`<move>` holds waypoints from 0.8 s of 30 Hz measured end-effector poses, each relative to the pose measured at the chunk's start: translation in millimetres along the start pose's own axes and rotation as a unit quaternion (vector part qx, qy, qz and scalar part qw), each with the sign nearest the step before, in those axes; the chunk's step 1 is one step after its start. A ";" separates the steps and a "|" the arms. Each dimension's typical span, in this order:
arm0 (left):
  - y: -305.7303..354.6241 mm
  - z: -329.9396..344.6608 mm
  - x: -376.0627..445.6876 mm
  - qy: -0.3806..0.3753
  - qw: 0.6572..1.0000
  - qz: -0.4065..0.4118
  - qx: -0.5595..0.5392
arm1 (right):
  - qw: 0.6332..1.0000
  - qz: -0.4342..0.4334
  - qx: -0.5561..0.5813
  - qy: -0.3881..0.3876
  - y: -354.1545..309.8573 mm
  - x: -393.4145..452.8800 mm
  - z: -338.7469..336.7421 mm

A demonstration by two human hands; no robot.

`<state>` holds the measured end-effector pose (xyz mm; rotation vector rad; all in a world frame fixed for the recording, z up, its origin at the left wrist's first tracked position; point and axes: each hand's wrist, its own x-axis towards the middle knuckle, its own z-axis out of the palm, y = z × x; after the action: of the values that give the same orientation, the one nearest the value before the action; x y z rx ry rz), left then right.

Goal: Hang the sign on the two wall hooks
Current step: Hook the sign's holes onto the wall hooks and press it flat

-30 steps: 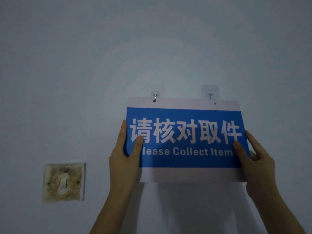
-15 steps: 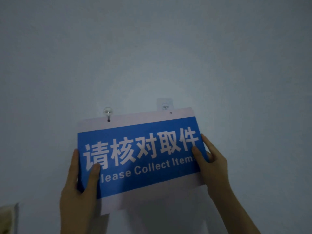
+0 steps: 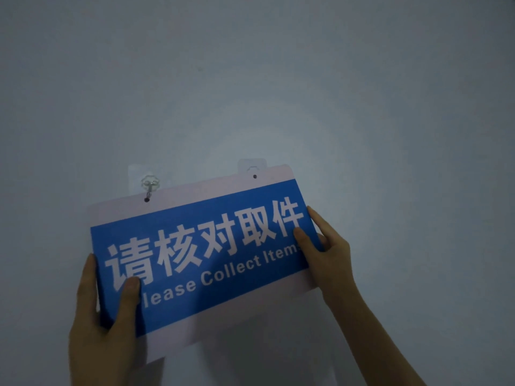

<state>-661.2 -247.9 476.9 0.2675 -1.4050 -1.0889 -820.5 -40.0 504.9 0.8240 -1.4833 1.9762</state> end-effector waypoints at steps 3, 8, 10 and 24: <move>3.6 0.9 -2.9 -0.009 1.000 0.004 -0.005 | 1.000 0.007 0.001 0.003 3.7 -1.9 -2.4; 6.1 -0.6 -4.7 -0.020 1.000 0.014 0.002 | 1.000 0.022 -0.001 0.008 11.7 -4.1 -4.1; 8.7 -1.1 -3.5 -0.019 0.999 0.022 0.015 | 0.999 0.034 0.006 0.008 15.3 -5.1 -2.8; 4.4 -9.6 -1.0 -0.024 0.992 0.057 0.112 | 0.998 0.019 -0.008 0.052 35.2 -14.2 8.7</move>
<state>-650.7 -249.0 477.3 0.3202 -1.5677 -0.8502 -835.0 -58.2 473.7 0.6808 -1.4622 1.9999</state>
